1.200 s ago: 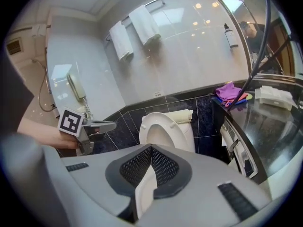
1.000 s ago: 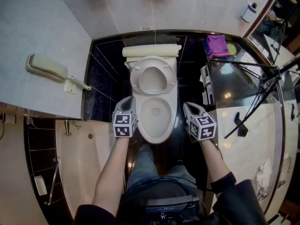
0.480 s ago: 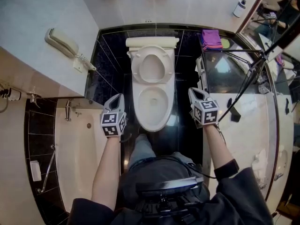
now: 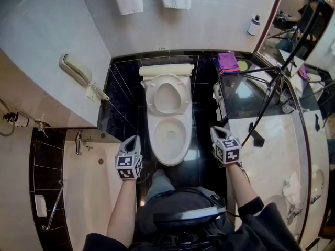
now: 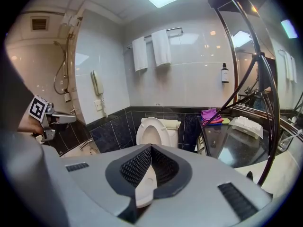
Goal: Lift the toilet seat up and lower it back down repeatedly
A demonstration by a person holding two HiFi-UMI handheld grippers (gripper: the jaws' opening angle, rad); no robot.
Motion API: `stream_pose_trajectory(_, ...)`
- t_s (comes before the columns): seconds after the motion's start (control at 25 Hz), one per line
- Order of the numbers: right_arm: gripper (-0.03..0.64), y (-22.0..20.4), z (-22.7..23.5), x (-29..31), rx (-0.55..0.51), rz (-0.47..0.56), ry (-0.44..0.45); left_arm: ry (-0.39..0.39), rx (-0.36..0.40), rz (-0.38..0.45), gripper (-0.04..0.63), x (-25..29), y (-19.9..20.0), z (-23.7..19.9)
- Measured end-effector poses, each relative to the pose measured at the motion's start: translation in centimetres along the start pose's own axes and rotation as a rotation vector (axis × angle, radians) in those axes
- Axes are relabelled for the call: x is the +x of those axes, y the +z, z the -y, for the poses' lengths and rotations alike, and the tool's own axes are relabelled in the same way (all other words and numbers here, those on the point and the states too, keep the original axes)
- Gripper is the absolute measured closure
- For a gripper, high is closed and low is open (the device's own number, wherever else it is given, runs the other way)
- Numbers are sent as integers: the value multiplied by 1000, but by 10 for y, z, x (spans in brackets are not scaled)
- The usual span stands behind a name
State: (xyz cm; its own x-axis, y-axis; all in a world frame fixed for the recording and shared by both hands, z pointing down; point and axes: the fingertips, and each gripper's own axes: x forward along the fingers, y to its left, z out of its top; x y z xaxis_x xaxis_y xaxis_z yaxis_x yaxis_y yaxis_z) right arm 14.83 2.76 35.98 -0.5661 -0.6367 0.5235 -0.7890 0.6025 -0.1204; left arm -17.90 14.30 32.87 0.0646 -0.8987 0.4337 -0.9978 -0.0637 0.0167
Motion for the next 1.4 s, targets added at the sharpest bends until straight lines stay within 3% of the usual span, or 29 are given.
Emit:
stream_pose_trajectory(0.4,600,-18,-2,-4,10,-18,-1,15,11,28,595,-5,-1,2)
stream_pose_trajectory(0.72,600,-18,-7,9,-16,-40,15,14,4,4,595,2,-4,2)
stream_pose_trajectory(1.0,596,-6,-8,50,-173,-80,-2,-16,24,-46,595,31,-13,-1)
stream_pose_trajectory(1.4,439,45,-3,171,-445,-147,-10,-115,73,-68,595,126,-3,-7)
